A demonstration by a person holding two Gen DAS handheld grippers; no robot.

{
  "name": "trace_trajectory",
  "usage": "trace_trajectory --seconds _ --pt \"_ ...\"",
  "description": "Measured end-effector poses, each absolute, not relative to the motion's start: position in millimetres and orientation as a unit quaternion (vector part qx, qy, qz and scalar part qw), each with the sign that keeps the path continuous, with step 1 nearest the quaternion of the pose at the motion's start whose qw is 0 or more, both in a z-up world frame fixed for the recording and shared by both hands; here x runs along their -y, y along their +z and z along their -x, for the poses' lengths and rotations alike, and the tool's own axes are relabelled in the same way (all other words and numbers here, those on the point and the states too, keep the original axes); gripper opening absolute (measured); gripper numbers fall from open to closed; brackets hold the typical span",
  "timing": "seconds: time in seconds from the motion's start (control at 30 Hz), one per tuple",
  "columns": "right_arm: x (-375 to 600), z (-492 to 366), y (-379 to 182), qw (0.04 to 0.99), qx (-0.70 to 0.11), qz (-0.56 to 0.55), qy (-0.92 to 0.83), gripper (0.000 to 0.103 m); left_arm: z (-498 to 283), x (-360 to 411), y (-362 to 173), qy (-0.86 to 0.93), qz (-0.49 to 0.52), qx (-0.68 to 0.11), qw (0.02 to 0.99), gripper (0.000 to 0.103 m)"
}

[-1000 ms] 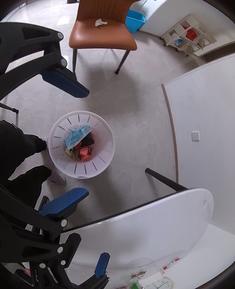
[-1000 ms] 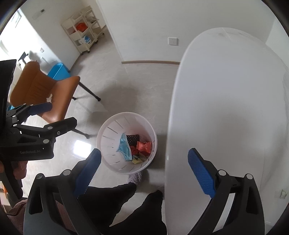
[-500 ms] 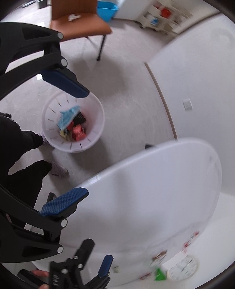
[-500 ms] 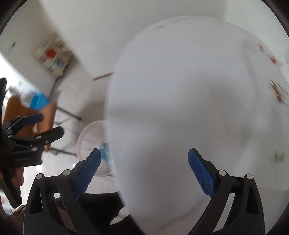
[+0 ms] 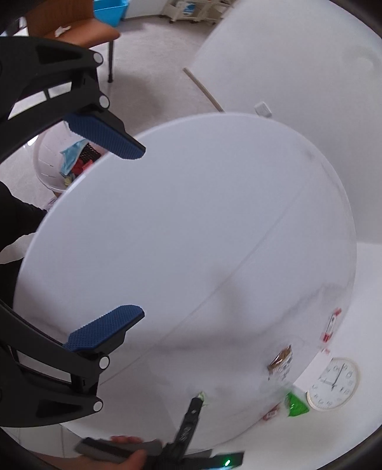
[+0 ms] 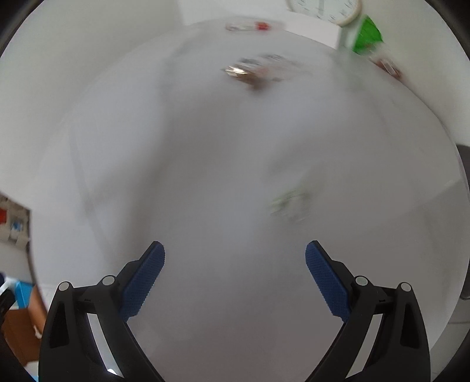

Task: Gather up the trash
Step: 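Grasp the small green-white paper with the right tool while the left tool grasps the clear snack bag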

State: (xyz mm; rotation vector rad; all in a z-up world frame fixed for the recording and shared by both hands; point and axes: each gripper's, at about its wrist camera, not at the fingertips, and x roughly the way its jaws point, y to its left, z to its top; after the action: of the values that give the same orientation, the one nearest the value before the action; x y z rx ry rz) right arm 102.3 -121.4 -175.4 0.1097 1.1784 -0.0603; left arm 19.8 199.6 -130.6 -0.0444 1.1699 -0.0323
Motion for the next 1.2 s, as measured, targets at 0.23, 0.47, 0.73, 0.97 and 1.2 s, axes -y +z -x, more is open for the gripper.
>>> trace_trajectory --seconds 0.23,0.47,0.73,0.97,1.2 --pt "154.4 -133.7 -208.5 0.806 -0.589 -0.042 -0.039 0.059 -36.8 -163.9 -133.5 -0.033 -0.012 -0.560 0.828 0.095" --pt "164.4 -133.2 -212.7 0.803 -0.595 -0.023 -0.032 0.025 -65.8 -127.9 -133.6 -0.065 -0.043 -0.556 0.828 0.095" --pt "191.8 -120.0 -177.4 0.819 -0.572 -0.050 -0.020 0.025 -149.9 -42.2 -124.9 -0.145 -0.066 -0.538 0.828 0.095" --pt "219.1 -113.8 -159.3 0.822 -0.566 -0.059 -0.016 0.025 -262.7 49.4 -134.3 -0.149 0.048 -0.583 0.797 0.095" --pt "247.7 -130.7 -161.6 0.820 -0.568 -0.070 -0.006 0.026 -368.1 126.6 -171.6 -0.060 0.127 -0.625 0.768 0.095"
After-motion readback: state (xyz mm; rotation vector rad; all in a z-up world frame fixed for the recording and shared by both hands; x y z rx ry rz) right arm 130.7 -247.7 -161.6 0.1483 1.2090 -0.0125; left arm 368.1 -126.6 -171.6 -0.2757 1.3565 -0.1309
